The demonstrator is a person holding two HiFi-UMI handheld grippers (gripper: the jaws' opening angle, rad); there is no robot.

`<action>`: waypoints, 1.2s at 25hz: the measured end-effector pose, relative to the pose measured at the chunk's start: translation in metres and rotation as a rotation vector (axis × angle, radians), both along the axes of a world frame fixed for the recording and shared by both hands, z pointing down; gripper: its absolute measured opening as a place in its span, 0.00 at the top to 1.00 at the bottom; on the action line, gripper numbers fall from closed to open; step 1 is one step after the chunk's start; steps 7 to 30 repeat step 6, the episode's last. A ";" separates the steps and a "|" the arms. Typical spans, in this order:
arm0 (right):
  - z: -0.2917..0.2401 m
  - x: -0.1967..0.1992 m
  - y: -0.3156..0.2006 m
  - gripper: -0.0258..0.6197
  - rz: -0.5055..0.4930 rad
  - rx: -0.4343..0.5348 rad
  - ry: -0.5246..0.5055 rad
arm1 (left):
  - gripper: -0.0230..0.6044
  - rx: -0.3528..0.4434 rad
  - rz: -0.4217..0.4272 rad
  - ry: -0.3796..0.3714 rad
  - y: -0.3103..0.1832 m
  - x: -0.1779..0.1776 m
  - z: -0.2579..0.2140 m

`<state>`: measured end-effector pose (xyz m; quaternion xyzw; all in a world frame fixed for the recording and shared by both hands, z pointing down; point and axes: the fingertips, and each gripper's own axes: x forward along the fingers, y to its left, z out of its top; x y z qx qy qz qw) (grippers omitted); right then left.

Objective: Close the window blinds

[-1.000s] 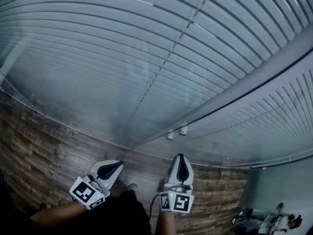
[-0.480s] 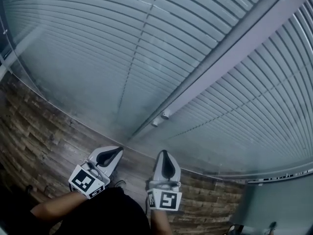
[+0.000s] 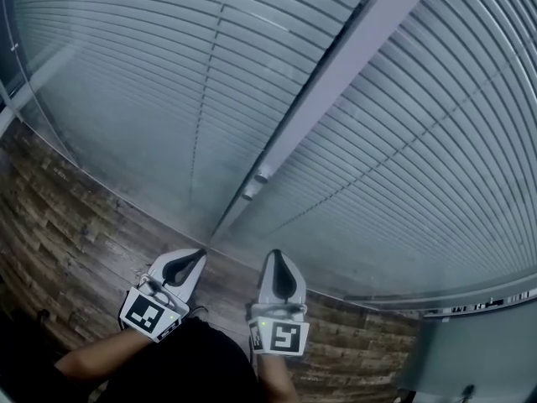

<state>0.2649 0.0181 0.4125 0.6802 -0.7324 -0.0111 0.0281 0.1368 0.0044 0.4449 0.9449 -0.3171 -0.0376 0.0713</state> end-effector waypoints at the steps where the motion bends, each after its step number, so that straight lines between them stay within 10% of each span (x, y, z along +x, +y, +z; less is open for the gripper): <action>1: 0.001 0.002 0.001 0.96 0.002 -0.008 0.000 | 0.97 -0.005 0.006 0.009 0.001 0.002 -0.001; 30: 0.005 0.003 0.000 0.96 -0.009 -0.007 -0.018 | 0.97 0.013 0.036 0.020 0.005 0.009 -0.005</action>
